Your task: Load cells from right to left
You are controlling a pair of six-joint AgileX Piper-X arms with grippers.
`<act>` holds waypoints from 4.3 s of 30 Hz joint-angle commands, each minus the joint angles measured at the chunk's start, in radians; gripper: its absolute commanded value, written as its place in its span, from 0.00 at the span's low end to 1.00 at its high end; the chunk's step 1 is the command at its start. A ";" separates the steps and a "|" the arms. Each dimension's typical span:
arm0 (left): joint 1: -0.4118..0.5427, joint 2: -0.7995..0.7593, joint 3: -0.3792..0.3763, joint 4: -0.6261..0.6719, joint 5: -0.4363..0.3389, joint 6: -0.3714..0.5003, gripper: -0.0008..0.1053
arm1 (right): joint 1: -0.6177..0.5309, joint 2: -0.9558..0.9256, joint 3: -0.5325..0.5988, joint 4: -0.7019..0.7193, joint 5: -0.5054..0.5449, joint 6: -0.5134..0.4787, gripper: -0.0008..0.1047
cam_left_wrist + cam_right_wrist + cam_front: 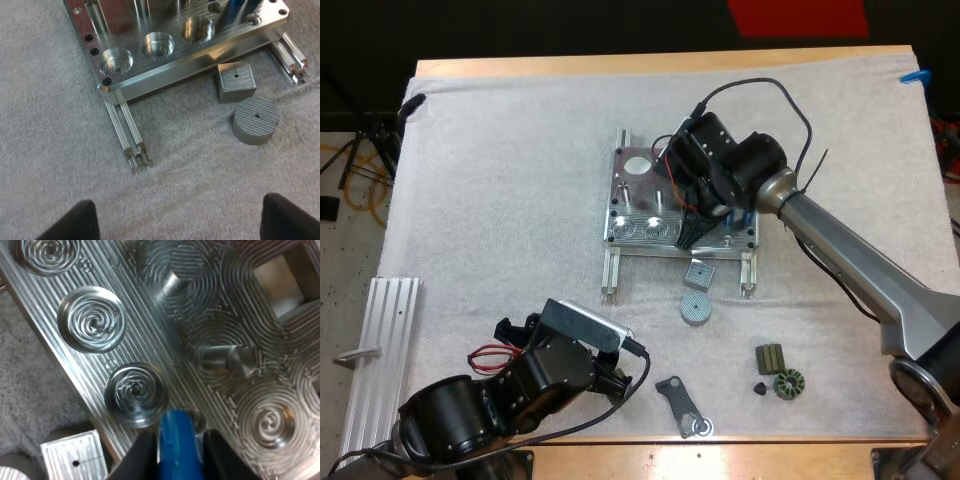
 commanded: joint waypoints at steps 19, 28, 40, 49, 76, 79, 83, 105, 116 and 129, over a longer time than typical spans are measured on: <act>-0.001 0.001 0.002 -0.008 -0.002 0.000 0.63 | -0.001 0.061 -0.010 -0.007 0.084 -0.080 0.09; -0.001 0.001 0.002 -0.008 -0.002 0.000 0.63 | -0.001 0.082 -0.010 -0.005 0.077 -0.080 0.09; -0.001 0.001 0.002 -0.008 -0.002 0.007 0.63 | -0.001 0.084 -0.010 -0.003 0.077 -0.078 0.21; -0.001 0.001 0.002 -0.008 -0.002 0.007 0.63 | -0.001 0.056 -0.010 -0.040 0.071 -0.019 0.49; -0.001 0.001 0.002 -0.008 -0.009 0.007 0.63 | -0.001 -0.017 -0.010 -0.006 0.210 -0.011 0.49; -0.001 0.001 0.002 -0.008 -0.009 0.007 0.63 | -0.007 -0.007 -0.006 -0.006 0.210 -0.004 0.49; -0.001 0.001 0.002 -0.008 -0.009 0.007 0.63 | -0.009 0.009 0.007 -0.006 0.208 0.020 0.49; -0.001 0.001 0.002 -0.008 -0.009 0.007 0.63 | -0.039 0.026 0.064 -0.081 0.225 0.004 0.49; -0.001 0.001 0.002 -0.008 -0.009 0.007 0.63 | -0.040 0.007 0.060 -0.075 0.225 0.031 0.49; -0.001 0.001 0.002 -0.010 -0.017 0.014 0.63 | -0.042 -0.155 0.060 -0.043 0.202 0.090 0.49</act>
